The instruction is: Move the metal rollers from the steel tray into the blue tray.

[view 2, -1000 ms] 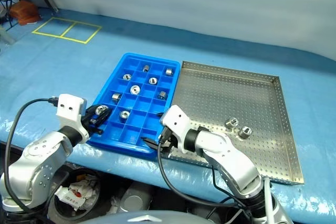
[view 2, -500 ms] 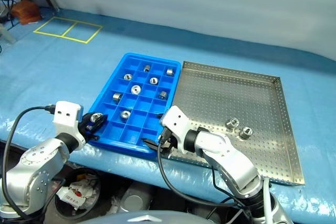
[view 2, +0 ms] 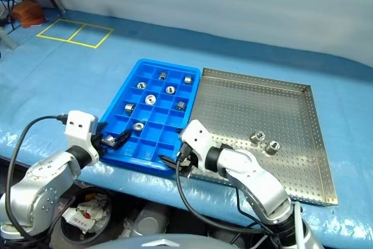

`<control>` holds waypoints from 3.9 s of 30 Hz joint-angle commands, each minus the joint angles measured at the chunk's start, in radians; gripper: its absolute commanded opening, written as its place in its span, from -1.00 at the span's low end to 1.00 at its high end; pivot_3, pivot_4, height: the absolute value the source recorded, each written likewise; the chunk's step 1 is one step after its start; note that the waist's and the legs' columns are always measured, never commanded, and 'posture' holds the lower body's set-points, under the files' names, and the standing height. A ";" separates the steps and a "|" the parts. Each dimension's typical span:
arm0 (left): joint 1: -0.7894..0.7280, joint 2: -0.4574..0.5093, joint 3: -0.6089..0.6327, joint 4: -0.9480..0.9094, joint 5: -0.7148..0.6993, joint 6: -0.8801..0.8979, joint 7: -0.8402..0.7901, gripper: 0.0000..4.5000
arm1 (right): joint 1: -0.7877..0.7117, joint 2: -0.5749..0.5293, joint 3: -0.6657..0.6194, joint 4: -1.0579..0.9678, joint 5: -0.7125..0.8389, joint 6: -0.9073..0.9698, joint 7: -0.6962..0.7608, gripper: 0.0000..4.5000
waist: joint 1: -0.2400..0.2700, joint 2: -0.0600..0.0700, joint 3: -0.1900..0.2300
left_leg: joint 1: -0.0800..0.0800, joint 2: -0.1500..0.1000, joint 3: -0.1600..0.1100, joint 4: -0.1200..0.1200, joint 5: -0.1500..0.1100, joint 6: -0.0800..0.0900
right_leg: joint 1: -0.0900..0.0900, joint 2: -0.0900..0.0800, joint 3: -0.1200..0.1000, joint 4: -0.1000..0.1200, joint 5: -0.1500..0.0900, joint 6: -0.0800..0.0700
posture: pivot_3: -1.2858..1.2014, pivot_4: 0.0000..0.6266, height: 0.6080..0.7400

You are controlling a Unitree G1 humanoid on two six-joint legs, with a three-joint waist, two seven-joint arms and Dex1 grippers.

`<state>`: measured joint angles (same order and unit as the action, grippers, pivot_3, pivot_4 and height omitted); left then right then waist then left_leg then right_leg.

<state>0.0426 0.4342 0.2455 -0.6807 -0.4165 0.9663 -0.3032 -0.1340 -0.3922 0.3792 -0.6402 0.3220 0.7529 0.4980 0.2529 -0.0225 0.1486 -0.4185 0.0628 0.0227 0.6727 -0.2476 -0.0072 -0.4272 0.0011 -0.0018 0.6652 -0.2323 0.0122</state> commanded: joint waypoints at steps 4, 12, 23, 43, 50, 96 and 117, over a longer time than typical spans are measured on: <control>-0.107 -0.006 -0.031 -0.047 -0.146 -0.084 -0.133 0.97 | 0.034 -0.003 -0.081 -0.097 0.018 0.019 -0.042 1.00 | -0.007 0.000 0.000 | -0.001 0.000 0.000 0.000 0.000 0.000 | 0.000 0.000 0.000 -0.001 0.000 0.000 | 0.27 -0.52 1.00; -0.293 0.070 -0.190 0.119 -0.156 -0.132 -0.300 0.97 | 0.163 -0.011 -0.231 -0.231 0.012 0.068 -0.145 1.00 | -0.068 0.001 0.001 | 0.000 -0.001 -0.001 0.000 0.000 0.000 | 0.001 0.000 0.000 -0.001 0.000 0.000 | 0.19 -0.52 1.00; -0.572 -0.025 -0.442 0.473 -0.009 -0.296 -0.401 0.97 | 0.370 0.016 -0.392 -0.392 -0.013 0.124 -0.290 1.00 | -0.212 0.001 0.001 | 0.002 -0.001 0.001 0.000 0.000 0.001 | 0.001 0.001 0.004 0.000 0.002 0.003 | 0.03 -0.52 1.00; -0.777 -0.257 -0.637 1.038 0.272 -0.619 -0.503 0.97 | 0.467 0.029 -0.332 -0.407 -0.007 0.048 -0.421 1.00 | -0.291 0.001 0.000 | 0.005 -0.001 0.009 0.000 -0.001 0.002 | 0.000 0.003 0.016 0.001 0.004 0.008 | -0.05 -0.52 1.00; -0.834 -0.357 -0.627 1.220 0.327 -0.727 -0.484 0.97 | 0.459 0.027 -0.316 -0.407 -0.006 0.042 -0.437 1.00 | -0.291 0.001 0.000 | 0.005 -0.001 0.010 0.000 -0.001 0.003 | 0.000 0.003 0.016 0.001 0.005 0.008 | -0.06 -0.52 1.00; -0.903 -0.506 -0.562 1.584 0.510 -0.921 -0.394 -0.25 | 0.486 0.009 -0.280 -0.407 0.024 0.005 -0.505 1.00 | -0.323 0.001 0.000 | 0.005 -0.001 0.012 0.000 -0.002 0.004 | 0.000 0.004 0.018 0.001 0.006 0.011 | -0.07 -0.52 1.00; -0.676 -0.380 -0.467 0.927 0.370 -0.602 -0.419 -0.25 | 0.269 0.260 -0.458 -0.273 0.049 0.119 -0.587 1.00 | -0.280 0.002 -0.001 | 0.005 -0.001 0.012 0.001 -0.002 0.004 | -0.001 0.004 0.019 0.002 0.007 0.011 | 0.03 -0.52 1.00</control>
<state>-0.6264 0.0566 -0.2405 0.3348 -0.0180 0.3672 -0.7358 0.1534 -0.1619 -0.0358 -0.8985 0.3497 0.8736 -0.0556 -0.0272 -0.0210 0.1480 -0.4138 0.0620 0.0341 0.6736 -0.2494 -0.0028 -0.4279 0.0050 0.0168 0.6674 -0.2253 0.0237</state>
